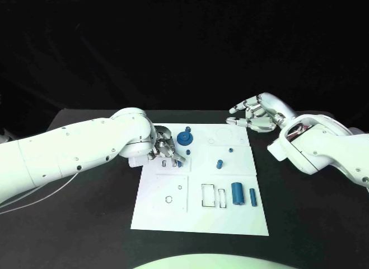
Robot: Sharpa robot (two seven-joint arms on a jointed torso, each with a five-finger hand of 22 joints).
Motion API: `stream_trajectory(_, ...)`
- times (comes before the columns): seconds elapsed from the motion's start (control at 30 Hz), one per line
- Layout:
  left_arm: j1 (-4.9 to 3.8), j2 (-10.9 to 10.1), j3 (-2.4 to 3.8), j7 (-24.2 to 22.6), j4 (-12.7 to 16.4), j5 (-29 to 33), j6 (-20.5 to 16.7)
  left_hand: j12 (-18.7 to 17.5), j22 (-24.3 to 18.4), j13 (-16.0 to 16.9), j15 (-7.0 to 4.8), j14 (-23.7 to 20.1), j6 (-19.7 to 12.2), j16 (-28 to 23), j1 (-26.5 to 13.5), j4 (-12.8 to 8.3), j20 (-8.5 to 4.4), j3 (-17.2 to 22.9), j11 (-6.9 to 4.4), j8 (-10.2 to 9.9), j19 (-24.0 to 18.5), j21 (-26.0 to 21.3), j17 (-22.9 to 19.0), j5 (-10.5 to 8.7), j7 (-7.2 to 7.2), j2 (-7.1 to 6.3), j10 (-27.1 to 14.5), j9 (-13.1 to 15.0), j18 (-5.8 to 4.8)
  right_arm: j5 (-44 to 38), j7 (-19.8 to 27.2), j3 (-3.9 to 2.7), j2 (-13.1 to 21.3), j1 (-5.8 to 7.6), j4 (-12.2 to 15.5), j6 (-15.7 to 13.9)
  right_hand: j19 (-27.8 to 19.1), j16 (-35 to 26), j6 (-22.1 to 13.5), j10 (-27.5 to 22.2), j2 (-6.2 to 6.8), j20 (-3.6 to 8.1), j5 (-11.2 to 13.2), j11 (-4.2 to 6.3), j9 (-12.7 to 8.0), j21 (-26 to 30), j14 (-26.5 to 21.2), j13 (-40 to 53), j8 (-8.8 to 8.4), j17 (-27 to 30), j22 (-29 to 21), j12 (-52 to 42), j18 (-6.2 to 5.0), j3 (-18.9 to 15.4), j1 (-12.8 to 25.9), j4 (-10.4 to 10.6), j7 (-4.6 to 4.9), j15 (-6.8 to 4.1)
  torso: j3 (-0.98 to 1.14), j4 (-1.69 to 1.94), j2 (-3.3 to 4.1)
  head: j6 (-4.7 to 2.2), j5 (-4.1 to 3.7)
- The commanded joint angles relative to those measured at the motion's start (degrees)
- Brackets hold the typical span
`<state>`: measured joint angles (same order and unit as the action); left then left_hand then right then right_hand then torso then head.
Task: Assemble the parts on the task board
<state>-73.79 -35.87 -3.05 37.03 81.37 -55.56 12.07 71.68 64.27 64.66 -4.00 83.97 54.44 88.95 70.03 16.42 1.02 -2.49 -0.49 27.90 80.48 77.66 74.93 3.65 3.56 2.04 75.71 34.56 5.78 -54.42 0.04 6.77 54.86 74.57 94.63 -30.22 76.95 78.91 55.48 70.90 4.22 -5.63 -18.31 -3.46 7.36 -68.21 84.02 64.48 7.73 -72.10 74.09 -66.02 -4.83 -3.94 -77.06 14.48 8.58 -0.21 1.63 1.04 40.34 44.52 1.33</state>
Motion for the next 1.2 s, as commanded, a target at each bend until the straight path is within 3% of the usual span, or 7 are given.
stream_trajectory(0.03, -0.07, 0.25, 0.02, 0.04, -0.02, 0.03, 0.89, 0.20, 0.11, 0.04, -0.30, 5.28, -0.32, -0.30, 0.77, 0.10, 0.09, 0.41, -0.25, 0.32, 0.42, 0.40, 12.41, -0.09, -0.14, 0.15, 0.31, 0.13, -1.00, -0.70, -0.03, -0.01, -0.12, -0.04, 0.04, 0.79, -0.40, -0.35, -0.03, -0.17, -0.51, 0.13, -0.23, -0.02, -0.08, 0.25, 1.73, 0.02, 0.24, 0.04, -0.04, 0.17, -0.48, -0.27, -0.16, -0.02, -0.31, -0.54, 0.03, 0.03, -0.01, 0.05, -0.02)
stream_trajectory(0.37, -0.07, 0.50, 0.02, -0.11, -0.14, 0.52, 0.65, 0.17, 0.32, 0.00, -0.44, 5.29, -0.51, -0.30, 2.83, -0.16, 0.01, 2.29, -0.43, 0.43, 0.47, 0.51, 12.43, -0.05, -0.34, 1.03, 0.36, 0.69, -1.02, -0.78, -0.07, -0.01, -0.22, -0.06, 0.00, 0.89, -0.37, -0.41, -0.01, -0.12, -0.72, 0.14, -0.38, 0.00, -0.08, 0.31, 1.74, 0.02, 0.32, 0.07, -0.06, 0.14, -0.48, -0.27, -0.26, -0.02, -0.33, -0.56, 0.00, 0.06, -0.02, 0.10, -0.13)
stream_trajectory(0.57, -0.07, 0.52, 0.01, -0.16, -0.18, 1.42, 0.49, -0.11, 0.46, -0.19, -0.81, 5.29, -1.10, -0.31, 8.19, -2.20, -0.25, 6.77, -0.85, 0.21, 0.48, 0.57, 12.42, 0.12, -0.77, 2.12, 0.17, 1.13, -1.03, -0.85, -0.10, -0.01, -0.22, -0.07, -0.01, 0.94, -0.36, -0.42, -0.01, -0.09, -0.77, 0.15, -0.42, 0.01, -0.09, 0.31, 1.75, 0.05, 0.34, 0.07, -0.05, 0.11, -0.48, -0.27, -0.30, -0.03, -0.34, -0.57, 0.00, 0.10, -0.01, 0.13, -0.18)
stream_trajectory(0.67, -0.07, 0.51, 0.01, -0.23, -0.20, 1.67, 0.56, -0.34, 0.54, -0.32, -0.92, 5.29, -1.39, -0.31, 10.26, -3.15, -0.37, 9.15, -0.95, 0.00, 0.49, 0.60, 12.43, 0.16, -0.85, 1.97, 0.02, 1.23, -1.04, -0.94, -0.24, -0.01, -0.23, -0.07, -0.03, 0.96, -0.34, -0.43, -0.02, -0.08, -0.84, 0.16, -0.52, 0.02, -0.09, 0.34, 1.76, 0.04, 0.38, 0.07, -0.06, 0.10, -0.48, -0.26, -0.40, -0.07, -0.35, -0.58, -0.01, 0.10, -0.04, 0.19, -0.18)
stream_trajectory(0.83, -0.07, 0.50, 0.01, -0.30, -0.27, 1.77, 0.85, -0.79, 0.71, -0.67, -0.86, 5.28, -1.65, -0.33, 11.75, -3.63, -0.41, 14.07, -0.87, -0.33, 0.52, 0.66, 12.42, 0.13, -0.73, 0.48, -0.16, 1.48, -1.07, -1.12, -0.42, -0.01, -0.23, -0.09, -0.07, 0.94, -0.30, -0.42, -0.02, -0.06, -0.85, 0.16, -0.54, 0.03, -0.09, 0.28, 1.76, 0.06, 0.38, 0.05, -0.02, 0.08, -0.47, -0.27, -0.42, -0.07, -0.35, -0.58, -0.01, 0.10, -0.03, 0.18, -0.16)
stream_trajectory(0.97, -0.07, 0.46, 0.01, -0.30, -0.31, 1.80, 1.37, -1.05, 0.77, -0.90, -0.72, 5.29, -1.62, -0.32, 11.00, -3.33, -0.31, 19.59, -0.68, -0.51, 0.49, 0.66, 12.45, 0.06, -0.59, -1.96, -0.12, 1.92, -1.06, -1.16, -0.47, -0.01, -0.21, -0.09, -0.07, 0.95, -0.24, -0.41, -0.02, -0.03, -0.87, 0.16, -0.57, 0.03, -0.09, 0.20, 1.77, 0.09, 0.39, 0.02, 0.04, 0.05, -0.45, -0.27, -0.44, -0.08, -0.35, -0.58, -0.01, 0.10, 0.00, 0.24, -0.12)
stream_trajectory(1.2, -0.07, 0.30, 0.01, -0.19, -0.40, 1.68, 2.34, -1.57, 0.94, -1.30, -0.53, 5.29, -1.93, -0.33, 10.50, -5.18, -0.16, 27.30, -0.59, -0.97, 0.49, 0.70, 12.46, 0.02, -0.30, -5.08, -0.22, 2.45, -1.09, -1.18, -0.49, -0.01, -0.20, -0.10, -0.10, 0.96, -0.27, -0.44, -0.01, 0.00, -0.90, 0.17, -0.63, 0.03, -0.09, 0.27, 1.77, 0.11, 0.41, 0.06, 0.00, 0.02, -0.46, -0.28, -0.46, -0.09, -0.35, -0.59, -0.02, 0.18, 0.00, 0.32, -0.13)
